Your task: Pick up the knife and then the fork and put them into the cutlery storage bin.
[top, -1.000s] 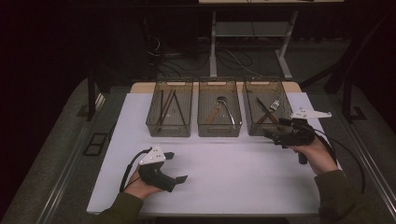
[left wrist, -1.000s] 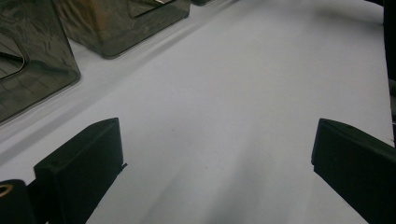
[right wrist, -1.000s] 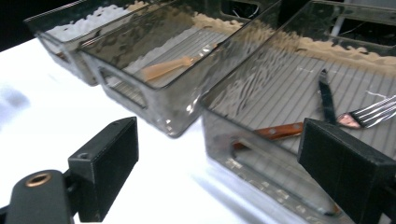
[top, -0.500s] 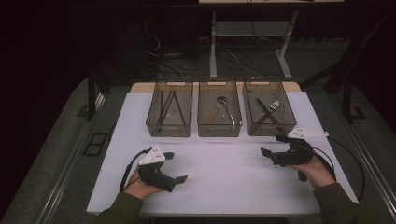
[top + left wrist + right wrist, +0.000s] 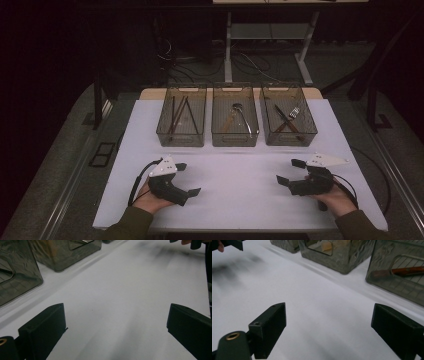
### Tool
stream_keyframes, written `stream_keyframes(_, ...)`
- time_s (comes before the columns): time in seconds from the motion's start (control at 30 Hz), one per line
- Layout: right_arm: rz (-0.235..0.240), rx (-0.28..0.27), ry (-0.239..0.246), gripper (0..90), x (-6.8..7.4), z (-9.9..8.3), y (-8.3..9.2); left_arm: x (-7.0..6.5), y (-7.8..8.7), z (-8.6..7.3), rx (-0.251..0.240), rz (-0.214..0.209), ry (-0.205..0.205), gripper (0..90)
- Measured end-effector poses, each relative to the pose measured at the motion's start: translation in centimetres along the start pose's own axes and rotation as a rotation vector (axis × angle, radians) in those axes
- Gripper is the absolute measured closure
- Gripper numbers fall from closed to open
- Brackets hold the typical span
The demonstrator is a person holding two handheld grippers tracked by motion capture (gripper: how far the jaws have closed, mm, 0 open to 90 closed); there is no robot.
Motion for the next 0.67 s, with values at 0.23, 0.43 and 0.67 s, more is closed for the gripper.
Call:
stream_keyframes(0.23,0.009,0.035,0.020,12.7,0.8,-1.2,-0.2,0.0,0.0,0.0,0.000,0.001,0.001,0.9)
stream_keyframes(0.43,0.013,0.047,0.022,12.7,0.8,-1.6,-0.2,0.0,0.1,0.0,-0.003,0.001,0.000,0.9)
stream_keyframes(0.67,0.016,0.059,0.026,12.7,0.9,-1.8,-0.3,0.0,0.0,0.0,-0.001,0.001,0.001,0.9)
Point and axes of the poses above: each handheld gripper's, and its own axes: y roughly backward along the jaws, z roughly out of its top, x roughly to its left, the point moved 7 cm from there along -y, roughly forward along the jaws, and after that the axes turned 5 degrees about z, right-handed, at the moved point
